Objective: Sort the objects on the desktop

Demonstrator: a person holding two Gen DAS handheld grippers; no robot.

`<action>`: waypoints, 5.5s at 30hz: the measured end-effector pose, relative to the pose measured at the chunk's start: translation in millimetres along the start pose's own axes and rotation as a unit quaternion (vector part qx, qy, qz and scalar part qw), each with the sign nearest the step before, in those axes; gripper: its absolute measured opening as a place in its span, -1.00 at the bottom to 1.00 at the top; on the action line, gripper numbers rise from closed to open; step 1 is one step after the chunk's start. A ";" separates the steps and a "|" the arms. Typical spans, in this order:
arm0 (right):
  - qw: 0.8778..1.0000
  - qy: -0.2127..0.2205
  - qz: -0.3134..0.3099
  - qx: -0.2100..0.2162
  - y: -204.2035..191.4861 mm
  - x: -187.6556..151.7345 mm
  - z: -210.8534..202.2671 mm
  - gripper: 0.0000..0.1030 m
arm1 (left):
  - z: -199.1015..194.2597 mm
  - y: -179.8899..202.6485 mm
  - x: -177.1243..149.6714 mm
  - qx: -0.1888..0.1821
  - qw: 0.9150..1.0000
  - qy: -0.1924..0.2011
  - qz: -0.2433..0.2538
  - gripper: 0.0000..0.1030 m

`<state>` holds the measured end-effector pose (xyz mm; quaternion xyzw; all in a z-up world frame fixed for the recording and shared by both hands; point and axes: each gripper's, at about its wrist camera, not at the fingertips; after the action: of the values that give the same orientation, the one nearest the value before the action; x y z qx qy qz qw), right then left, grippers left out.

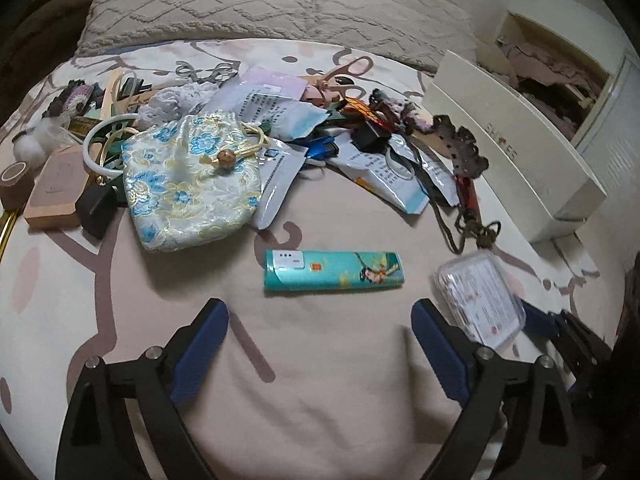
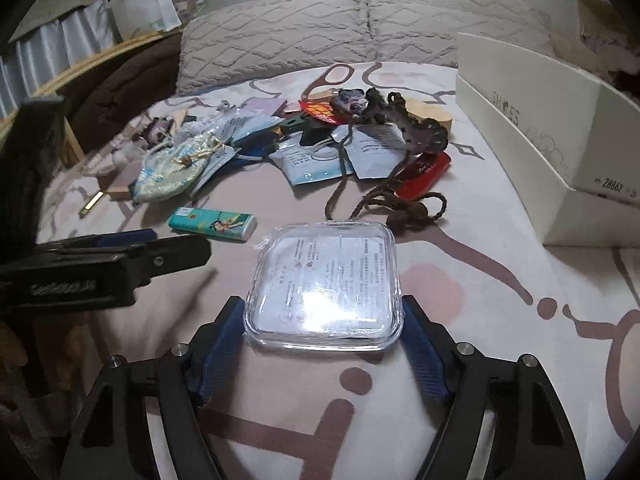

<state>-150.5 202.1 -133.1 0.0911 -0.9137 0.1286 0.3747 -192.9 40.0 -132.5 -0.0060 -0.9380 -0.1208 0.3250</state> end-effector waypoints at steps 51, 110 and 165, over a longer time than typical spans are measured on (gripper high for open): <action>0.999 0.009 0.002 -0.044 8.3 -1.2 4.5 0.51 | -9.0 17.9 -34.4 0.062 0.995 0.046 0.059 0.61; 0.987 0.153 0.031 -0.044 86.6 59.1 -127.2 0.51 | -72.4 117.0 48.0 -0.011 0.981 0.162 0.104 0.59; 0.993 -0.006 0.058 -0.103 252.8 144.4 -47.3 0.51 | 53.5 288.6 197.9 -0.103 0.976 0.117 0.150 0.59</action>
<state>-287.1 446.6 -40.5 -0.0010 -0.9281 0.0545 0.3684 -355.6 319.2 12.0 -0.1659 -0.8645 -0.1665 0.4443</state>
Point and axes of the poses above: each gripper's, at about its wrist camera, not at the fingertips, and z roughly the way its jaws point, y to its right, x to its top, and after that the axes turned 4 degrees about y, right-handed
